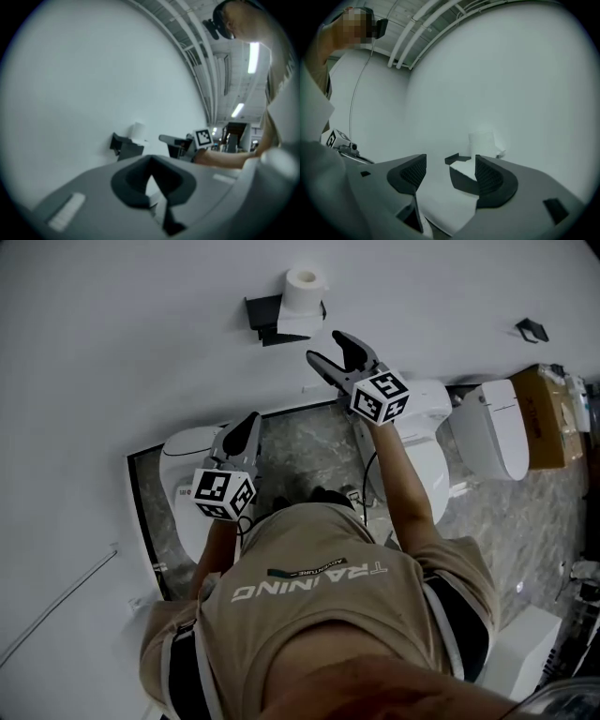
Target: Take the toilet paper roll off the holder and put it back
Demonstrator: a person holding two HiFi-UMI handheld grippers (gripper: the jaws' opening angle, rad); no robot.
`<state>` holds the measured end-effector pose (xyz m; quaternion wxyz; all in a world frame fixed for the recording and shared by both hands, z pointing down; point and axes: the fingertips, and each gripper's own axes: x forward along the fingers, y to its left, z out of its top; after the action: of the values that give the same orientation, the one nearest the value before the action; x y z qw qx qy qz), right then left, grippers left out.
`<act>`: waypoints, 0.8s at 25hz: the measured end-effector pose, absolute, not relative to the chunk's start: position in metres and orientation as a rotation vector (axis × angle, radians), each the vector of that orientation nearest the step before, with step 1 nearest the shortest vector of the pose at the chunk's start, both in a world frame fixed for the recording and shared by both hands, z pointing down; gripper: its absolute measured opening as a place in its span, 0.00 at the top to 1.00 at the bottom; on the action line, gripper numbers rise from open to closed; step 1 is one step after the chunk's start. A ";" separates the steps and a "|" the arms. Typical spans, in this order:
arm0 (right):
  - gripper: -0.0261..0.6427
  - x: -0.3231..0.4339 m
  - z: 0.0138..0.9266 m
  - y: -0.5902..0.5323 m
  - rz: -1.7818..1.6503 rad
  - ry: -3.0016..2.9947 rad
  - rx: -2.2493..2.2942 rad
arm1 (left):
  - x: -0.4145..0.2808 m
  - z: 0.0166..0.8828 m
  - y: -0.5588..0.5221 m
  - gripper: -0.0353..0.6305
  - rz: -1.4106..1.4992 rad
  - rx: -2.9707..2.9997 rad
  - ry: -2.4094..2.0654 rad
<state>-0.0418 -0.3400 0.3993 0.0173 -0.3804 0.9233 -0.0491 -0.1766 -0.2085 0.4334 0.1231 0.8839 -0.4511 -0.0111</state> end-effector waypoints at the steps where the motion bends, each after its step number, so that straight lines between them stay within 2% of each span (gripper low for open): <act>1: 0.47 -0.043 0.407 -0.330 -0.166 2.878 -1.190 | -0.175 0.435 -0.208 0.95 -0.034 2.583 -1.302; 9: 0.47 -0.044 0.434 -0.265 -0.308 2.868 -1.091 | -0.161 0.428 -0.190 0.95 -0.048 2.626 -1.271; 20: 0.47 -0.011 0.393 -0.165 -0.154 2.910 -0.923 | -0.117 0.404 -0.127 0.95 -0.070 2.619 -1.370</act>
<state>-0.0106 -0.1652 0.3935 0.0422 -0.3017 0.9511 -0.0503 -0.1169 -0.1270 0.4037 0.0925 0.8820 -0.4614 -0.0235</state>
